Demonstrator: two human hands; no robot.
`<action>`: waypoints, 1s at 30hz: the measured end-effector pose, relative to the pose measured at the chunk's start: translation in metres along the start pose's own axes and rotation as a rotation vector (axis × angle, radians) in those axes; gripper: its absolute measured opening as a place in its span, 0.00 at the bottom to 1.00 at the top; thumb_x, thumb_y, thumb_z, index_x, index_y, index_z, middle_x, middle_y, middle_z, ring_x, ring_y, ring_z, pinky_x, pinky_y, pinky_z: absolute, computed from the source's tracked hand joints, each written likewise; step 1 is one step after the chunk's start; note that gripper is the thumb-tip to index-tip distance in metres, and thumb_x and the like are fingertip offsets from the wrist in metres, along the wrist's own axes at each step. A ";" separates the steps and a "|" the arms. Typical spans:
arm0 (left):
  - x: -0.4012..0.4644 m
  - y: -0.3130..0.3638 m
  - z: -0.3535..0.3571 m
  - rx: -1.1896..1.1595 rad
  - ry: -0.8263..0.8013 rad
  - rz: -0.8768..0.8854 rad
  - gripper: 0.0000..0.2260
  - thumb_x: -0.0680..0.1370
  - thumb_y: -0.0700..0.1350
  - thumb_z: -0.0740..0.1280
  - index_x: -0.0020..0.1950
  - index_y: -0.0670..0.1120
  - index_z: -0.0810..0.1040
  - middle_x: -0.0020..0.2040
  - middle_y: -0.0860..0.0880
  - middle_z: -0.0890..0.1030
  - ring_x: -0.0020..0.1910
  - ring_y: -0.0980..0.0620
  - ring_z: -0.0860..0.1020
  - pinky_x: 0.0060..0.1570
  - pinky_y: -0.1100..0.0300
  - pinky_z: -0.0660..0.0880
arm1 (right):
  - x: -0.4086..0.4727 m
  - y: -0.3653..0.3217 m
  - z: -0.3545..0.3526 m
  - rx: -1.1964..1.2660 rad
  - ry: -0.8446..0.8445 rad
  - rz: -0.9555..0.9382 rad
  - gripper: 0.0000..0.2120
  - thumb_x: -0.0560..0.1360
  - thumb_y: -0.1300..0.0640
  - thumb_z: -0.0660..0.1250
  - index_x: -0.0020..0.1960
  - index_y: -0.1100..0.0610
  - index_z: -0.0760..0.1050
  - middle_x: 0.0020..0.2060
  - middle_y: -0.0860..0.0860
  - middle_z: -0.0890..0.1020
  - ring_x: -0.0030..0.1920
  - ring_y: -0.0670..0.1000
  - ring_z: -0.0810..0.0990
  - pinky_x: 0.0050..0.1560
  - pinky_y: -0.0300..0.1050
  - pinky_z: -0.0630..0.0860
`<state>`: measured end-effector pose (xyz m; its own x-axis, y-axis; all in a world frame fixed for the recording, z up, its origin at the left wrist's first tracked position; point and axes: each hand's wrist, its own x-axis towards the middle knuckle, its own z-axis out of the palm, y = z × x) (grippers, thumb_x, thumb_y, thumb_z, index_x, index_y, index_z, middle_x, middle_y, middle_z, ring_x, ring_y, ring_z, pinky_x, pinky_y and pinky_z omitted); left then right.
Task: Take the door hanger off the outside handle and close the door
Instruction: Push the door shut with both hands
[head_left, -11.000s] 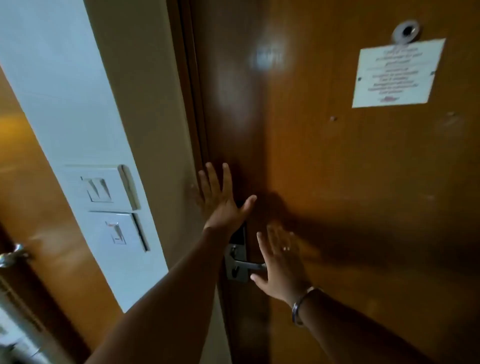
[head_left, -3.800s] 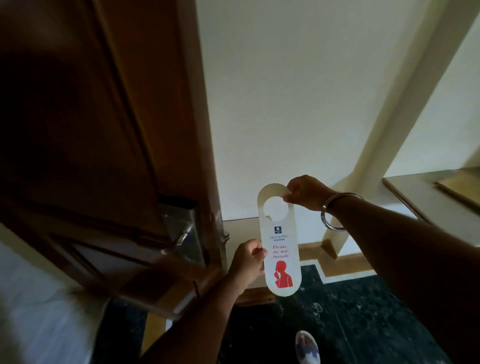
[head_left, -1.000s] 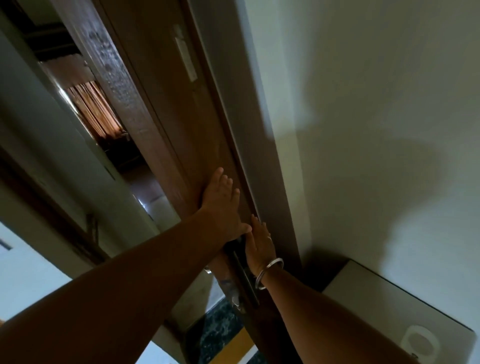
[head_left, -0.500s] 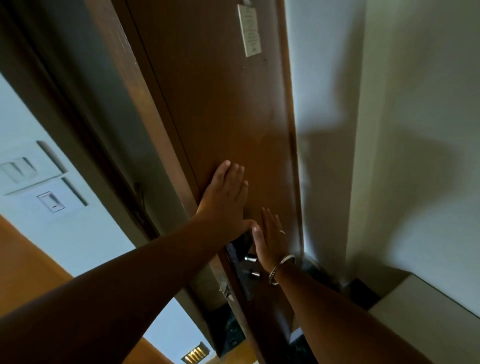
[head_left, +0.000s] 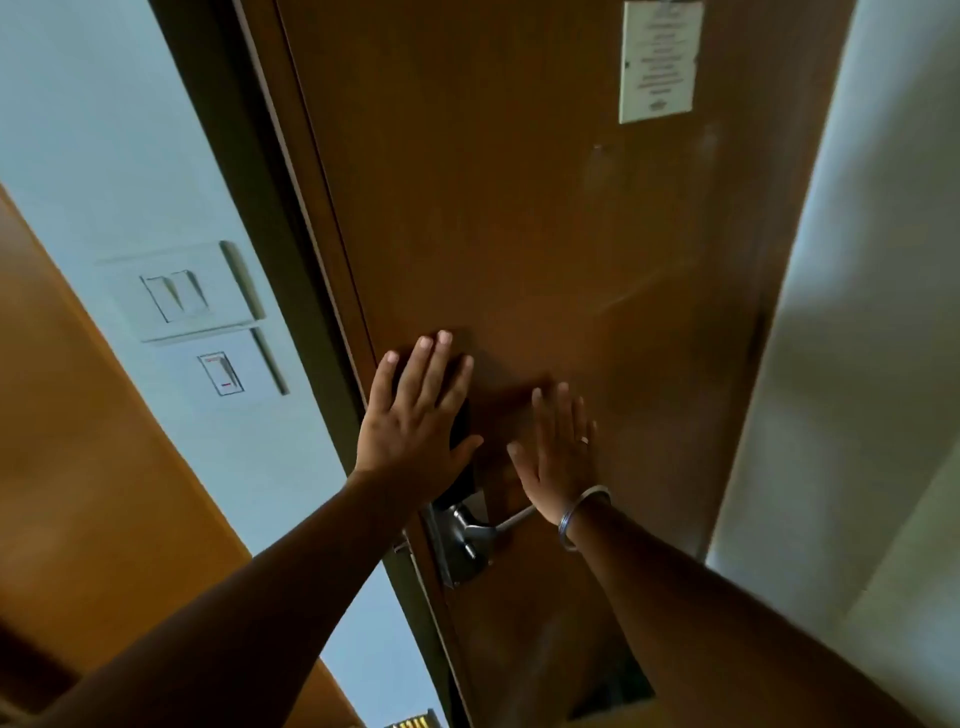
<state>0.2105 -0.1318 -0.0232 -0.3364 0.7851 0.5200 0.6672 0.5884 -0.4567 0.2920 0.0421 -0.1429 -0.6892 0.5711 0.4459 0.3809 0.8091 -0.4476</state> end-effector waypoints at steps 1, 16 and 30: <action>0.007 -0.005 0.010 -0.015 0.008 -0.050 0.40 0.75 0.68 0.57 0.80 0.48 0.51 0.80 0.41 0.44 0.78 0.41 0.45 0.74 0.42 0.37 | 0.021 -0.002 -0.002 -0.020 0.013 -0.040 0.35 0.76 0.36 0.48 0.79 0.47 0.41 0.79 0.56 0.42 0.78 0.62 0.42 0.74 0.64 0.46; 0.137 -0.031 0.108 -0.190 -0.109 -0.565 0.55 0.68 0.69 0.69 0.79 0.50 0.36 0.79 0.37 0.42 0.77 0.34 0.45 0.72 0.35 0.50 | 0.217 -0.028 -0.004 -0.258 0.131 -0.422 0.53 0.61 0.41 0.78 0.78 0.50 0.54 0.77 0.62 0.55 0.76 0.66 0.54 0.68 0.73 0.57; 0.185 -0.068 0.175 -0.364 -0.172 -0.534 0.53 0.72 0.66 0.67 0.72 0.58 0.23 0.72 0.47 0.20 0.71 0.43 0.22 0.73 0.36 0.41 | 0.275 -0.033 0.035 -0.295 0.167 -0.387 0.55 0.62 0.41 0.77 0.78 0.48 0.47 0.78 0.60 0.52 0.77 0.66 0.51 0.70 0.72 0.50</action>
<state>-0.0130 0.0071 -0.0224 -0.7638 0.4414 0.4711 0.5511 0.8258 0.1199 0.0680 0.1681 -0.0328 -0.7151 0.2171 0.6644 0.2921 0.9564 0.0020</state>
